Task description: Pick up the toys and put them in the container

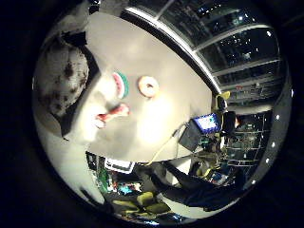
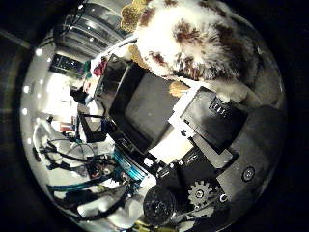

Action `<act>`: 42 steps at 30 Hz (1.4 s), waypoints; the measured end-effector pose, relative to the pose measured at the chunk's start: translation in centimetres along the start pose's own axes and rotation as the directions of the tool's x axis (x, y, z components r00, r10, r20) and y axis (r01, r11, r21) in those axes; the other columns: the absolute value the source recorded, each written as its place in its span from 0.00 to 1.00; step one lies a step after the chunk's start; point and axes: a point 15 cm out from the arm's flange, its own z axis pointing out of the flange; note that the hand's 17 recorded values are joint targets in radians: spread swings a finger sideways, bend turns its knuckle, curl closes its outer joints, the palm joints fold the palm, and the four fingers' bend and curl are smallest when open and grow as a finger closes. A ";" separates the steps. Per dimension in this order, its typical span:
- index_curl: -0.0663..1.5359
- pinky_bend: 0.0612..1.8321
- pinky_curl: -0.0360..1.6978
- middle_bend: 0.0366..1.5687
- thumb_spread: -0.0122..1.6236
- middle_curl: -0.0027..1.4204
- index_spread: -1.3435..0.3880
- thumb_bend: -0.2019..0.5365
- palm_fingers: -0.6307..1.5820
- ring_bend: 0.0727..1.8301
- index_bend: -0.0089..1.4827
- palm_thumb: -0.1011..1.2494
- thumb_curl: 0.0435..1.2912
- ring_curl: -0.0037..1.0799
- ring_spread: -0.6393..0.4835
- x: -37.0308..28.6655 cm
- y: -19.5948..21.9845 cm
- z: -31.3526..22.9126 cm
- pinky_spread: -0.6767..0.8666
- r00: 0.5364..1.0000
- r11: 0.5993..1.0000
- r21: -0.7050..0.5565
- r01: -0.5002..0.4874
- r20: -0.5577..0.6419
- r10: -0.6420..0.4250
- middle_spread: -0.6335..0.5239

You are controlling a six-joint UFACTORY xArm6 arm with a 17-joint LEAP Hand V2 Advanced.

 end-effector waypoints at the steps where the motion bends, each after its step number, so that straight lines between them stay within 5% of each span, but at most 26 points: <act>1: 0.52 0.62 0.38 0.81 0.49 0.45 0.64 0.24 0.82 0.70 0.71 0.82 0.47 0.55 0.39 -1.5 -0.7 0.2 0.20 1.000 1.000 0.012 -0.001 0.021 0.001 0.45; 9: 0.52 0.61 0.38 0.81 0.54 0.45 0.64 0.24 0.82 0.69 0.71 0.81 0.46 0.55 0.38 -10.8 -4.3 3.4 0.19 0.993 0.998 0.041 0.045 0.111 -0.050 0.45; 11: 0.49 0.57 0.36 0.72 0.59 0.41 0.59 0.22 0.63 0.66 0.53 0.73 0.40 0.53 0.35 -11.8 -4.1 4.7 0.13 0.990 0.998 0.010 0.061 0.123 -0.062 0.41; 13: 0.45 0.50 0.36 0.62 0.60 0.37 0.53 0.22 0.40 0.57 0.46 0.69 0.36 0.48 0.35 -12.1 -3.6 5.4 0.23 0.989 0.997 -0.019 0.075 0.127 -0.072 0.38; 19: 0.33 0.43 0.28 0.36 0.61 0.26 0.50 0.23 0.24 0.34 0.32 0.64 0.31 0.30 0.55 -12.0 -2.2 6.3 0.59 0.987 0.992 -0.080 0.099 0.137 -0.087 0.47; 26: 0.25 0.34 0.22 0.13 0.60 0.19 0.49 0.22 0.24 0.18 0.12 0.56 0.25 0.21 0.75 -11.9 -0.1 6.1 0.73 0.979 0.978 -0.145 0.148 0.164 -0.124 0.58; 42: 0.20 0.25 0.18 0.11 0.60 0.22 0.55 0.24 0.28 0.12 0.11 0.53 0.22 0.21 0.75 -4.9 4.6 2.3 0.72 0.994 0.993 -0.118 -0.002 0.112 0.016 0.61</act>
